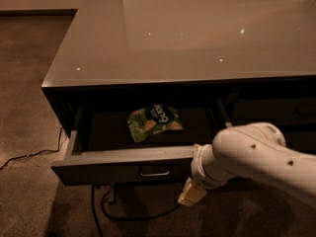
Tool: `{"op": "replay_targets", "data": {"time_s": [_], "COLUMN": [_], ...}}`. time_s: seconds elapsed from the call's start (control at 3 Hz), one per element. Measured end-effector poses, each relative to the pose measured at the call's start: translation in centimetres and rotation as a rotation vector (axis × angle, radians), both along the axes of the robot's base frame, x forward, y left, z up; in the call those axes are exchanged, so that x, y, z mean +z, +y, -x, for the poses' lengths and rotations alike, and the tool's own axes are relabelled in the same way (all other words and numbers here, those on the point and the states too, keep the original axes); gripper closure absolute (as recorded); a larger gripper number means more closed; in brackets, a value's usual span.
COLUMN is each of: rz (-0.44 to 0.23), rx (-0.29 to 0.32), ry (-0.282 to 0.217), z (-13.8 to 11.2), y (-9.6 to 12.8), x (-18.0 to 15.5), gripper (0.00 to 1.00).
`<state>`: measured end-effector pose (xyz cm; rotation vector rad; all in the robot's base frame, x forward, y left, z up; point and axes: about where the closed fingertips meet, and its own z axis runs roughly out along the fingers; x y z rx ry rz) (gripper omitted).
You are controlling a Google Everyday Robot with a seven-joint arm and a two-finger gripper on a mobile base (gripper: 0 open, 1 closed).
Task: Open top drawer
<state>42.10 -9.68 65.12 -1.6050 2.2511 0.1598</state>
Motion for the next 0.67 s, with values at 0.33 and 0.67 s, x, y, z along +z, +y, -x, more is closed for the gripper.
{"op": "replay_targets", "data": {"time_s": [0.33,0.67], "rz": [0.006,0.006], "rx": [-0.047,-0.047], "ry": [0.007,0.007], "z": [3.57,3.56], "y": [-1.65,-1.64], "x": [-0.29,0.44], "gripper": [0.42,0.65]}}
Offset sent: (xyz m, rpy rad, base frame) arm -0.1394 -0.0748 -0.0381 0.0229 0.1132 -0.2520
